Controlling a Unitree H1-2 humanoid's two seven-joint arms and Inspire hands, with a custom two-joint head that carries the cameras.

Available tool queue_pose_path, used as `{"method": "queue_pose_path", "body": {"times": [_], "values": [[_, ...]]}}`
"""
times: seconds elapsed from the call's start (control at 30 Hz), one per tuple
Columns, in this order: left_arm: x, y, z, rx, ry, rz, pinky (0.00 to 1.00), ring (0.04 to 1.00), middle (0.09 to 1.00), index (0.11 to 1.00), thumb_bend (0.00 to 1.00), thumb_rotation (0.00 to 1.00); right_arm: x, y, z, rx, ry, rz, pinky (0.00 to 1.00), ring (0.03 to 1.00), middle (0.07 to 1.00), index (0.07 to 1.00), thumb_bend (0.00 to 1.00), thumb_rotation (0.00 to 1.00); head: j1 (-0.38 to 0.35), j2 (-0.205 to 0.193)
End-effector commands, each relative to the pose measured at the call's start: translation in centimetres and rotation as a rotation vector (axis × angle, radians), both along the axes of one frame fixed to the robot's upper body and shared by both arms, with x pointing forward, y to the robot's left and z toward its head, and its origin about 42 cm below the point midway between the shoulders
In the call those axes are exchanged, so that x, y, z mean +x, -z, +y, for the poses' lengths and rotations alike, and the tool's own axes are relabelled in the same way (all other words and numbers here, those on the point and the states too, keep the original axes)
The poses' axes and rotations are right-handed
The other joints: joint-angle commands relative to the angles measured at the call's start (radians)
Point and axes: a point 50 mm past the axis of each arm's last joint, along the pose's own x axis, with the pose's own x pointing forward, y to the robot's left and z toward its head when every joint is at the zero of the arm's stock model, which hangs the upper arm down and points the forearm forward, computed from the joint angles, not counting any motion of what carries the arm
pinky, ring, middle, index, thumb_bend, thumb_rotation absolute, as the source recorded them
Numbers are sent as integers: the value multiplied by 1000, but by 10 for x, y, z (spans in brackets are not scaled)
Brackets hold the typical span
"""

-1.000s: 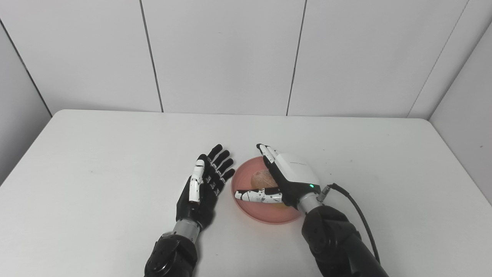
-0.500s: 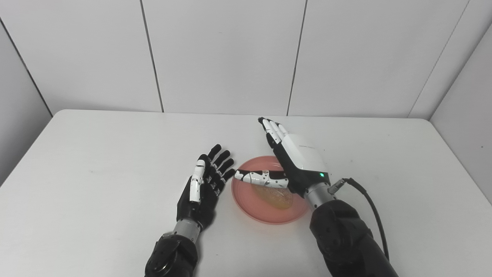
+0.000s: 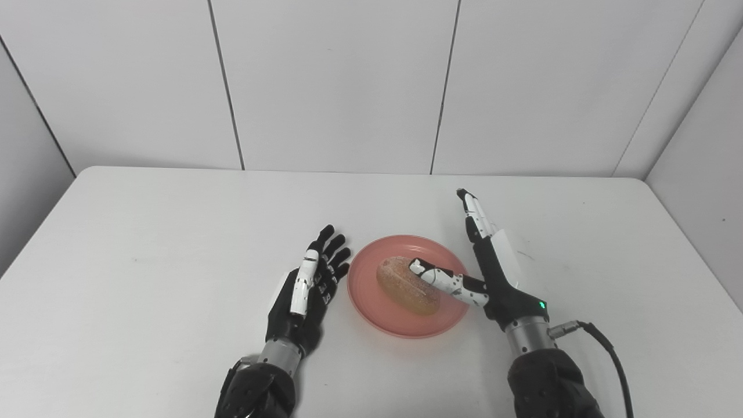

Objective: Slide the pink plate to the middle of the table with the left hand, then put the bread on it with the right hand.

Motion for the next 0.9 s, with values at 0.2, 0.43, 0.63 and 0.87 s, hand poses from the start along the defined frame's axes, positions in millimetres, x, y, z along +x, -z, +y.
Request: {"method": "queue_pose_path", "body": {"times": [0.2, 0.43, 0.63, 0.87], "values": [[-14, -1, 10, 72, -22, -20, 1000, 1000, 1000, 1000, 421, 1000, -16, -2, -9, 208, -5, -45, 873, 946, 988, 1000, 892, 996, -3, 7], [-24, 0, 19, 82, -33, -32, 1000, 1000, 1000, 1000, 440, 968, -23, 10, -12, 351, -39, -51, 862, 930, 946, 969, 806, 1000, -3, 12], [-25, 1, 27, 81, -53, -23, 1000, 1000, 1000, 1000, 422, 993, -23, 22, -5, 522, -70, -25, 818, 910, 933, 936, 647, 1000, -2, 18], [-19, 5, 31, 92, -53, -16, 1000, 1000, 1000, 1000, 422, 1000, -21, 32, 5, 629, -99, 12, 872, 904, 914, 911, 417, 1000, 1, 25]]}}
